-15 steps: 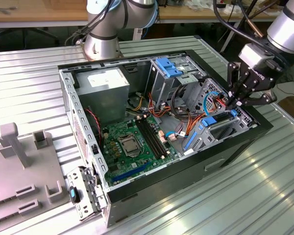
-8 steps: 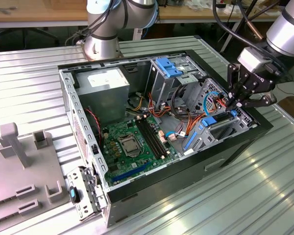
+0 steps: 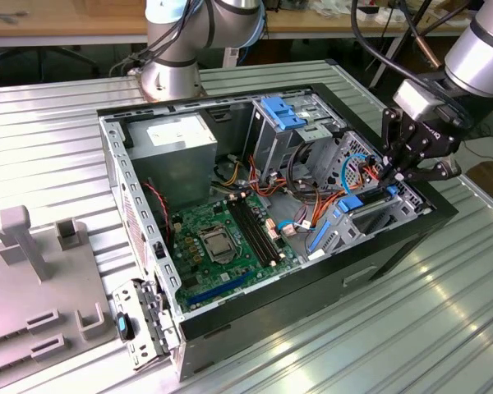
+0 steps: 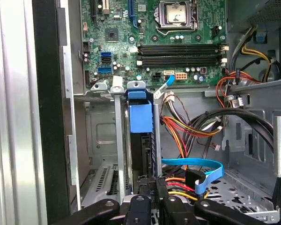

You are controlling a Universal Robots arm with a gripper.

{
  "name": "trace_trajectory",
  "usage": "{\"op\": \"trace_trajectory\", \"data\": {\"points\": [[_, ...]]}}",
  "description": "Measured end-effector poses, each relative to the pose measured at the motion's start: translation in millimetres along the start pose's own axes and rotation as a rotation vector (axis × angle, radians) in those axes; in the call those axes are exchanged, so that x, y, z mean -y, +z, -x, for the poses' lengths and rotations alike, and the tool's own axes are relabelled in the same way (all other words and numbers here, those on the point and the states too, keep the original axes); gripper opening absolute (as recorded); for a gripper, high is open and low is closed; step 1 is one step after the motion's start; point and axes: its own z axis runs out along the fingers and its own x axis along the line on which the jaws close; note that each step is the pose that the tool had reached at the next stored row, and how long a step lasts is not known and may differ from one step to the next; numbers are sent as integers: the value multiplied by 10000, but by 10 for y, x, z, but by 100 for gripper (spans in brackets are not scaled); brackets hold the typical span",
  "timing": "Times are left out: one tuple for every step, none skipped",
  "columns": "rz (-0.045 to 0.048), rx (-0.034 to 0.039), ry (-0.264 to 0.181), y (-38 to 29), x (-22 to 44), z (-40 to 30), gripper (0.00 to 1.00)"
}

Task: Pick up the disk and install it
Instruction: 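Insert the first disk wire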

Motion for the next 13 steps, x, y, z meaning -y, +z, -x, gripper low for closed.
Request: {"op": "trace_trajectory", "data": {"points": [[0,0,-1,1,-6,0,17],[0,0,-2,3,-10,-1,17],[1,-2,-6,4,-12,0,17],[1,-2,-15,7,-12,0,17],[2,-3,-30,10,-15,0,17],[4,-2,-67,15,-22,-1,17],[6,1,-102,23,-28,-2,17],[8,3,-133,32,-38,-3,17],[8,3,-138,37,-43,-4,17],[8,3,-138,41,-43,-4,17],[8,3,-139,45,-43,-4,17],[8,4,-139,50,-44,-4,17],[10,3,-162,92,-46,-8,17]]}}
